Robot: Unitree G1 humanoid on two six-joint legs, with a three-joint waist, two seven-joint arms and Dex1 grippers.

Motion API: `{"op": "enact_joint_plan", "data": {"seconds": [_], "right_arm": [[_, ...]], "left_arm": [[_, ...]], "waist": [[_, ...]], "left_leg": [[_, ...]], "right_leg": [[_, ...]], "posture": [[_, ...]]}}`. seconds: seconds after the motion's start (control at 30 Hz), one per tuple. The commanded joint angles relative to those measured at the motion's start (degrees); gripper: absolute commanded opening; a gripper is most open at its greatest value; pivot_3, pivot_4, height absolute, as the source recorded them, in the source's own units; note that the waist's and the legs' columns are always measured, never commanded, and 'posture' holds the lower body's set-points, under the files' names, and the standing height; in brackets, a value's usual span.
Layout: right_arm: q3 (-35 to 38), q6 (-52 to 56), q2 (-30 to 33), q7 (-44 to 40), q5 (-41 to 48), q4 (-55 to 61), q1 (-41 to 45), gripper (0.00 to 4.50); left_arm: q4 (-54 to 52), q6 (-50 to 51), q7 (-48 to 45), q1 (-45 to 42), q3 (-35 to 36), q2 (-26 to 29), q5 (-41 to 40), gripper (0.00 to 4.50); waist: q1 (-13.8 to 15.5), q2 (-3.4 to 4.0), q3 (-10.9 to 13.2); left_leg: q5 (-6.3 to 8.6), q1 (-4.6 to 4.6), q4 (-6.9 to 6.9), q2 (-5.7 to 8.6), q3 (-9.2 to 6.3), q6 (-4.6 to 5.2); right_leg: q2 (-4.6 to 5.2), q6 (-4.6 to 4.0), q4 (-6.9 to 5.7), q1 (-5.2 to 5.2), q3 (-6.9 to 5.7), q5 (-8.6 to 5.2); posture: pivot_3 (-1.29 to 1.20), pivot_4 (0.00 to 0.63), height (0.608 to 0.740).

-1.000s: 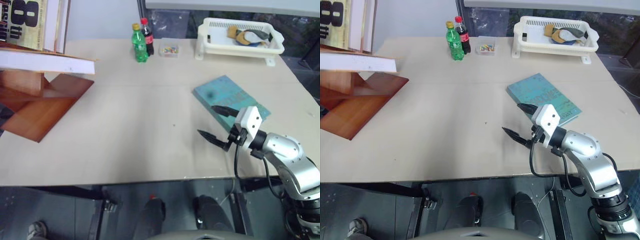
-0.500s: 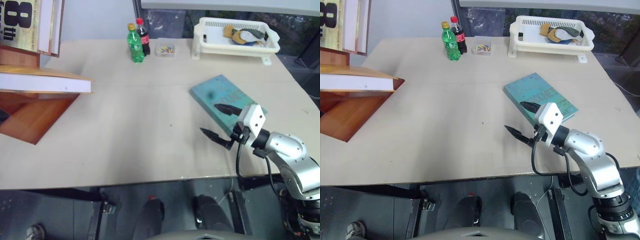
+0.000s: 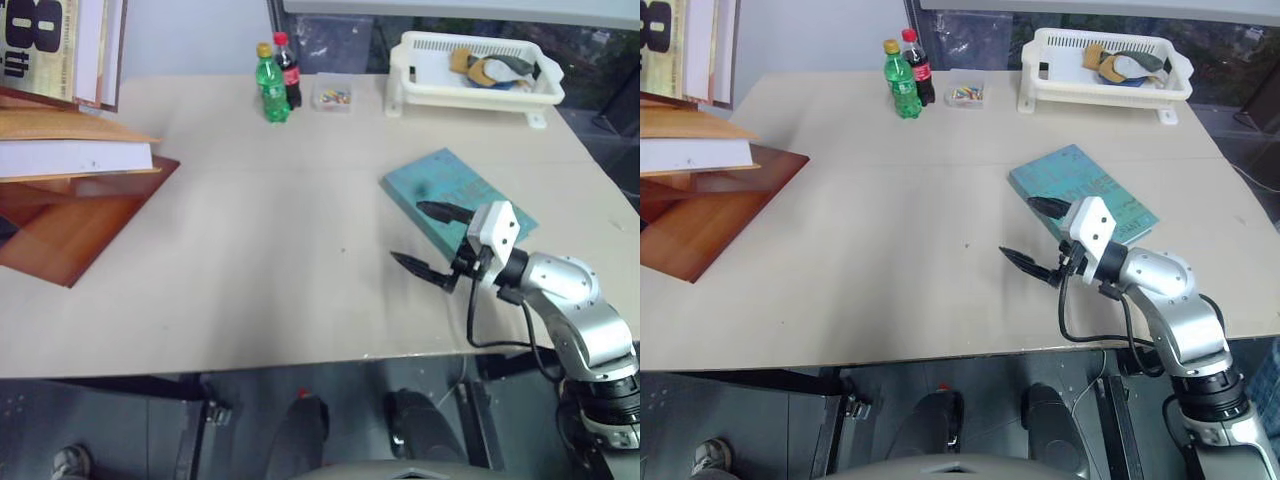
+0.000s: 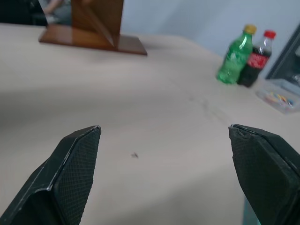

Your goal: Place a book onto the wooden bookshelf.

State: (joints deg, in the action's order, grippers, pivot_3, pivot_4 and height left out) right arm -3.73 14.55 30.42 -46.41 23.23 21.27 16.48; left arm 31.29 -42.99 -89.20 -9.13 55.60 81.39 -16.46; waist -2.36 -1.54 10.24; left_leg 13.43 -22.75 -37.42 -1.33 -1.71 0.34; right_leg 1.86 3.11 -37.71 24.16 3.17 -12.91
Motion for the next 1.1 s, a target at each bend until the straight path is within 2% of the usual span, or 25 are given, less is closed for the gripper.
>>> {"op": "enact_joint_plan", "data": {"seconds": [0.03,0.17,0.3,0.5,0.67,0.87,0.9,0.97,1.1], "right_arm": [[1.1,-1.6,-0.8,-1.6,2.3,1.4,1.8,4.50],[1.2,-0.7,-1.5,-2.1,3.9,1.6,3.6,4.50],[0.4,0.0,-2.1,-2.4,4.5,1.8,5.4,4.50],[-2.5,0.8,-5.8,-0.6,4.5,3.4,8.7,4.50],[-4.2,1.8,-8.2,1.6,3.7,4.4,10.2,4.50],[-4.9,2.8,-9.0,3.9,3.0,6.0,9.5,4.50],[-4.9,2.9,-9.0,4.1,3.0,6.3,9.2,4.50],[-4.8,2.9,-8.9,4.6,2.7,6.5,8.7,4.50],[-4.8,2.7,-8.9,5.1,2.3,6.7,7.7,4.50]], "left_arm": [[-0.9,0.2,2.0,2.5,6.3,0.0,3.1,0.27],[-0.4,0.0,3.4,5.8,9.0,-1.0,5.0,0.27],[3.5,-2.7,6.3,6.9,6.2,-0.5,6.3,0.27],[15.9,-8.5,17.0,0.4,-8.9,2.7,10.6,0.27],[22.9,-12.1,24.0,-11.7,-24.1,3.4,14.5,0.27],[31.1,-15.2,30.3,-25.0,-35.9,4.0,20.8,0.27],[32.2,-15.5,30.8,-26.4,-36.8,4.1,21.1,0.80],[34.0,-15.6,31.7,-28.0,-38.3,4.7,21.5,1.23],[36.3,-17.0,31.8,-28.8,-39.1,5.6,19.9,3.00]], "waist": [[-0.1,-0.01,0.0],[0.0,-0.02,0.0],[0.1,-0.02,0.0],[0.1,-0.09,0.0],[0.7,-0.11,-0.1],[1.8,-0.14,-0.1],[1.8,-0.14,-0.1],[1.9,-0.16,-0.1],[1.5,-0.20,-0.1]], "left_leg": [[0.00,0.00,0.00,-0.01,0.00,0.00],[0.00,0.00,0.01,-0.01,0.02,0.00],[0.00,0.01,0.01,-0.01,0.00,0.00],[0.00,0.01,0.02,-0.01,-0.04,0.00],[0.00,0.01,0.01,0.02,-0.06,0.00],[0.00,0.02,0.01,0.03,-0.08,0.00],[0.00,0.02,0.00,0.04,-0.10,0.00],[0.00,0.01,-0.01,0.04,-0.10,0.00],[0.00,0.00,-0.02,0.02,-0.08,0.00]], "right_leg": [[-0.01,0.00,0.00,0.00,0.00,0.00],[0.00,0.00,0.02,0.00,0.01,0.00],[0.01,0.00,0.01,0.00,-0.01,0.00],[0.00,0.00,-0.01,0.00,-0.05,0.00],[0.02,0.01,-0.04,-0.01,-0.08,0.01],[0.00,0.05,-0.09,-0.02,-0.12,0.05],[0.01,0.05,-0.11,-0.03,-0.14,0.04],[0.01,0.03,-0.12,-0.04,-0.14,0.03],[0.01,0.04,-0.09,-0.03,-0.13,0.04]], "posture": [[0.00,0.150,0.740],[0.00,0.150,0.740],[0.00,0.150,0.740],[0.00,0.150,0.740],[0.00,0.150,0.740],[0.00,0.150,0.740],[0.00,0.150,0.740],[0.00,0.150,0.740],[0.00,0.150,0.740]]}}
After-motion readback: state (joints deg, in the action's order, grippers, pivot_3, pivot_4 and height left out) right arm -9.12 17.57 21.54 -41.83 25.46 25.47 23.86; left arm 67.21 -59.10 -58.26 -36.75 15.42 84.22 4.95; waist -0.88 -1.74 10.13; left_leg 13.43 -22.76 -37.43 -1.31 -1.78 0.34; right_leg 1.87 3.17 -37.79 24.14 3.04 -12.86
